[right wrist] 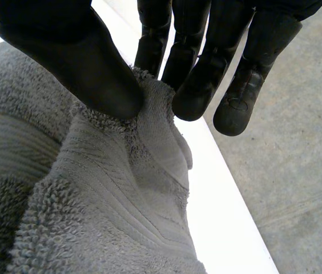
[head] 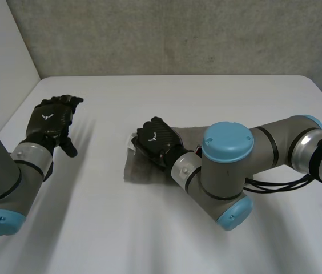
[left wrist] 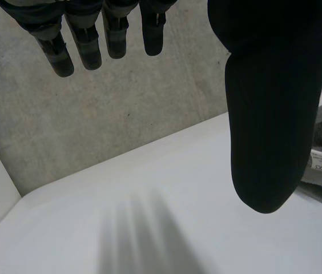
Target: Fold the towel.
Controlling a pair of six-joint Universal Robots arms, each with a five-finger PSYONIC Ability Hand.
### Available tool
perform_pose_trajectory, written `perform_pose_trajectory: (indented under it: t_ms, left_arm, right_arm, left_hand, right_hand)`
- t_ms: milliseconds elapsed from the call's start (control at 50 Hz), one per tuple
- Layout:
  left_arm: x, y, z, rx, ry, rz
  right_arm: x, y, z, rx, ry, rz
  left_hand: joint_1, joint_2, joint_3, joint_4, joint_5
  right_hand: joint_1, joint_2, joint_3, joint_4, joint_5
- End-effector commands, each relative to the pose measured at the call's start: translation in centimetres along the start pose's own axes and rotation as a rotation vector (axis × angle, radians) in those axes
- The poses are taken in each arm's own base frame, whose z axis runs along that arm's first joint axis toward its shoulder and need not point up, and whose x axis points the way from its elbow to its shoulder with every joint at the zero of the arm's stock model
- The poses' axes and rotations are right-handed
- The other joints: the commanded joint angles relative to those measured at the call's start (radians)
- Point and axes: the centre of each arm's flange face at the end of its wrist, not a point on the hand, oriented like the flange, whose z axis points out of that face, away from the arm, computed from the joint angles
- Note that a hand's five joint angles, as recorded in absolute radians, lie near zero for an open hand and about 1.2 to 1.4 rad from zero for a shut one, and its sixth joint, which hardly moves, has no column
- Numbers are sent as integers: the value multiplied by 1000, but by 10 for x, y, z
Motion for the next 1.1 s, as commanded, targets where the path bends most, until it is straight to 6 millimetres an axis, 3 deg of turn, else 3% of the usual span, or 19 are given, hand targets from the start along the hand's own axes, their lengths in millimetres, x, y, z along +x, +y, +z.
perform_pose_trajectory:
  t_ms: [20,200,240,260,280,340,360,400,420,460,520,560,680,720,860,1020,1100]
  left_arm:
    - [5,-3,1,13,11,2]
    - [22,-14,1,63,58,7]
    - [30,-20,2,84,80,7]
    - [30,-20,2,84,80,7]
    - [36,-23,2,94,95,8]
    - [50,-29,0,118,131,7]
    - [50,-29,0,118,132,7]
    - [63,-30,1,128,168,8]
    - [64,-30,1,128,168,8]
    - [81,-27,4,131,211,8]
    - [91,-25,5,133,232,10]
    - [108,-16,8,118,270,12]
    - [131,6,12,79,322,20]
    - [139,24,12,36,329,28]
    - [139,49,12,-50,288,46]
    - [138,60,6,-134,288,59]
    - [137,61,6,-145,287,61]
  right_arm:
    - [-14,-4,-2,27,-56,8]
    - [-36,2,-8,72,-198,13]
    - [-27,2,-9,57,-169,11]
    - [-27,2,-9,57,-168,11]
    - [-21,3,-11,44,-149,22]
    - [2,-7,-22,31,-88,55]
    - [2,-7,-22,31,-87,55]
    - [38,-2,-36,0,6,150]
    - [38,-2,-36,0,6,151]
    - [68,11,-51,-40,87,288]
    - [79,18,-58,-60,120,353]
    - [95,36,-70,-113,176,456]
    - [93,67,-90,-258,208,510]
    - [92,73,-94,-291,216,507]
    - [88,92,-104,-393,245,439]
    - [83,104,-107,-467,257,332]
    - [82,108,-106,-482,267,278]
  left_hand:
    - [8,12,11,12,-25]
    - [14,18,17,18,-19]
    - [26,30,28,30,-7]
    - [26,30,28,30,-7]
    - [26,30,28,30,-7]
    - [29,33,31,32,-5]
    - [29,33,31,32,-5]
    - [29,33,31,32,-5]
    - [29,33,31,32,-5]
    - [29,33,31,32,-5]
    - [29,33,31,32,-5]
    - [29,33,31,32,-5]
    - [29,33,31,32,-5]
    - [29,33,31,32,-5]
    - [29,33,31,32,-5]
    - [29,33,31,32,-5]
    - [26,30,28,30,-7]
  right_hand:
    - [82,97,59,61,68]
    - [82,97,59,61,68]
    - [-896,-880,-918,-916,-909]
    - [-901,-885,-923,-922,-914]
    - [-1084,-1068,-1106,-1105,-1097]
    - [-1140,-1124,-1163,-1161,-1153]
    - [-1140,-1124,-1163,-1161,-1153]
    - [-1140,-1124,-1163,-1161,-1153]
    - [-1140,-1124,-1163,-1161,-1153]
    - [-1140,-1124,-1163,-1161,-1153]
    - [-1140,-1124,-1163,-1161,-1153]
    - [-1140,-1124,-1163,-1161,-1153]
    - [-1140,-1124,-1163,-1161,-1153]
    - [-1140,-1124,-1163,-1161,-1153]
    - [-1054,-1038,-1076,-1074,-1067]
    - [-789,-774,-812,-810,-803]
    - [-456,-440,-478,-477,-469]
